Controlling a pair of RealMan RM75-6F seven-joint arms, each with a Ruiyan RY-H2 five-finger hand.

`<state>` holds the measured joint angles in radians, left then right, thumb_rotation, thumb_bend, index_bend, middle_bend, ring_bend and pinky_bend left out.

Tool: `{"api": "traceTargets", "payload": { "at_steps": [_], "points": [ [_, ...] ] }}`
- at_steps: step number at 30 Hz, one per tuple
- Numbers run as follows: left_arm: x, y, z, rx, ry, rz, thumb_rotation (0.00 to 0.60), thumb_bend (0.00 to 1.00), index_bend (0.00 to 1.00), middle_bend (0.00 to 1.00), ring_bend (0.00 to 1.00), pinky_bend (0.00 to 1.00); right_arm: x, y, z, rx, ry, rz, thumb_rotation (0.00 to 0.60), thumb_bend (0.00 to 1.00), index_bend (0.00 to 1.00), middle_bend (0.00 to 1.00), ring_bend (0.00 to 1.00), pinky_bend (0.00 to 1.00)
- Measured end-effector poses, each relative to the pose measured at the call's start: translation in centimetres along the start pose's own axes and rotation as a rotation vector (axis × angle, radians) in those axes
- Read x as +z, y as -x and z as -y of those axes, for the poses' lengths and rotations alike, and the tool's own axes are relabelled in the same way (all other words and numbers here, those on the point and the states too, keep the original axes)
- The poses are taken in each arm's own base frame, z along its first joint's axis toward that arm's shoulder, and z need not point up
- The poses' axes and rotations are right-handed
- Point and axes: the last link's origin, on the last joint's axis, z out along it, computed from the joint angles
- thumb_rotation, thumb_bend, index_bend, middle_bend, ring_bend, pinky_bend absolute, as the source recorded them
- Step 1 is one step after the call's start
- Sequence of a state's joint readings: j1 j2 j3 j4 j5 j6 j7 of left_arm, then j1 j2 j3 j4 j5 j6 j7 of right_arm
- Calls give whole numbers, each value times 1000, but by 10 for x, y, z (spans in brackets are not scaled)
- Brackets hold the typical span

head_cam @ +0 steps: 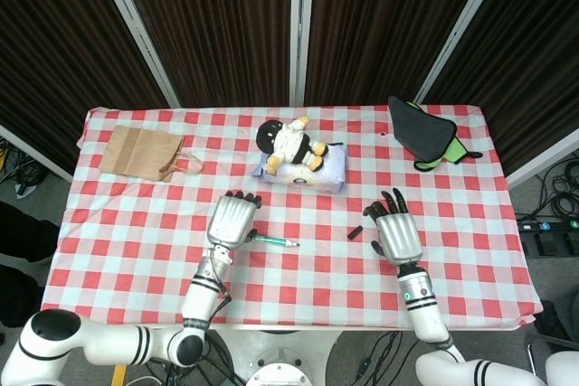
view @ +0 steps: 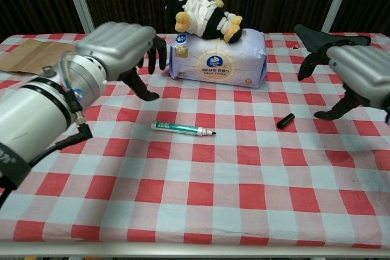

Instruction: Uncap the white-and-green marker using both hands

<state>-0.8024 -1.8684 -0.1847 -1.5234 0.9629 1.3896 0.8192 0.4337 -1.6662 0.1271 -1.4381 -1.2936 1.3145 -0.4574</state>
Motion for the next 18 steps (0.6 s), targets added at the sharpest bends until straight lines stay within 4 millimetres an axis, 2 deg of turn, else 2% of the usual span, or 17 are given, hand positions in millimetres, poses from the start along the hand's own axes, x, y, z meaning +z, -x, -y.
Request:
{"api": "traceTargets", "payload": {
  "at_steps": [3, 5, 8, 11, 14, 18],
  "points": [
    [-13, -15, 24, -1, -53, -109, 600, 148, 398, 415, 363, 407, -20, -13, -20, 12, 59, -64, 600, 56, 347, 274, 58, 0],
    [-28, -20, 45, -1, -103, -173, 600, 131, 360, 351, 292, 353, -38, -22, -37, 24, 110, -110, 600, 49, 321, 251, 34, 0],
    [-57, -18, 80, 5, -181, -220, 600, 123, 328, 268, 190, 262, -73, -36, -64, 41, 195, -164, 600, 30, 286, 222, 3, 0],
    [-87, -10, 116, 12, -250, -217, 600, 117, 309, 233, 144, 202, -112, -49, -88, 58, 258, -197, 600, 26, 272, 215, 0, 0],
    [-114, 0, 143, 2, -313, -178, 600, 112, 296, 229, 136, 187, -148, -58, -101, 67, 283, -196, 600, 26, 242, 213, 0, 0],
    [-161, 13, 173, -3, -404, -82, 600, 107, 293, 229, 136, 187, -178, -54, -102, 72, 280, -135, 600, 23, 98, 172, 0, 0]
  ]
}}
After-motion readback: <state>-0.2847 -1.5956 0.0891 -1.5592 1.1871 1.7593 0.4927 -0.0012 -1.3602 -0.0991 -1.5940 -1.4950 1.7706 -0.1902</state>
